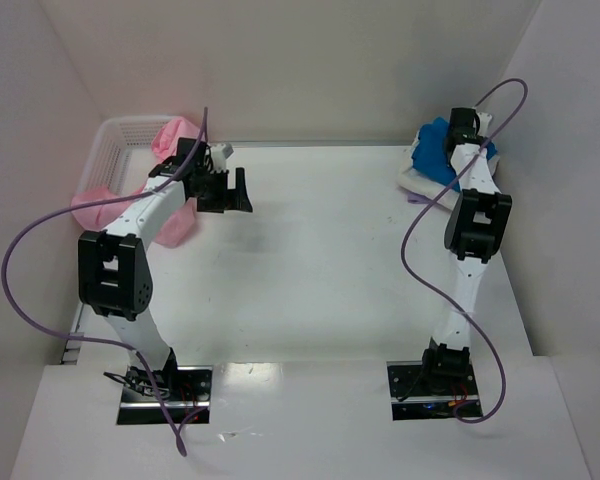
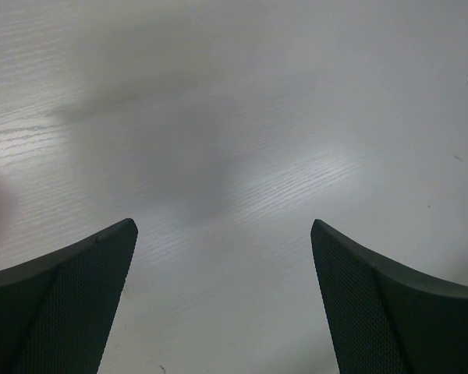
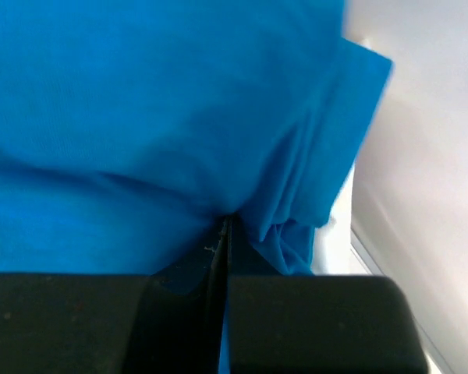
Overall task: Fold and stack the t-shirts
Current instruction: Put the neatly folded tshirt into the corner of the board with the right arm
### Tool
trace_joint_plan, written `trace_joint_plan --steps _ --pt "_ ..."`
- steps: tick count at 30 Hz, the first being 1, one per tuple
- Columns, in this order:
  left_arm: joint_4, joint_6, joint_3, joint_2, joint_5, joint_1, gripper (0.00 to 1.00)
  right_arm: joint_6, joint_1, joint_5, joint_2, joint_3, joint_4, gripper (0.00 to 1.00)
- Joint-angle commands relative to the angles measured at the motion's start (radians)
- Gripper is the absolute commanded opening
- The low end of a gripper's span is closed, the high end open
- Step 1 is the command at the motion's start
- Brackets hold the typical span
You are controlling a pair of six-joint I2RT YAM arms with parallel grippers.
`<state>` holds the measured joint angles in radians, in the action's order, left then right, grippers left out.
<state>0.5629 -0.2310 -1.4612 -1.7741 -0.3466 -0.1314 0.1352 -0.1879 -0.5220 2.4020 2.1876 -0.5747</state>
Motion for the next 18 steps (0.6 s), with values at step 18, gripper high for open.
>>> trace_joint_plan --steps 18 --pt "0.015 0.029 -0.037 -0.051 -0.084 0.006 1.00 -0.011 0.036 0.011 -0.116 0.077 0.004 0.21"
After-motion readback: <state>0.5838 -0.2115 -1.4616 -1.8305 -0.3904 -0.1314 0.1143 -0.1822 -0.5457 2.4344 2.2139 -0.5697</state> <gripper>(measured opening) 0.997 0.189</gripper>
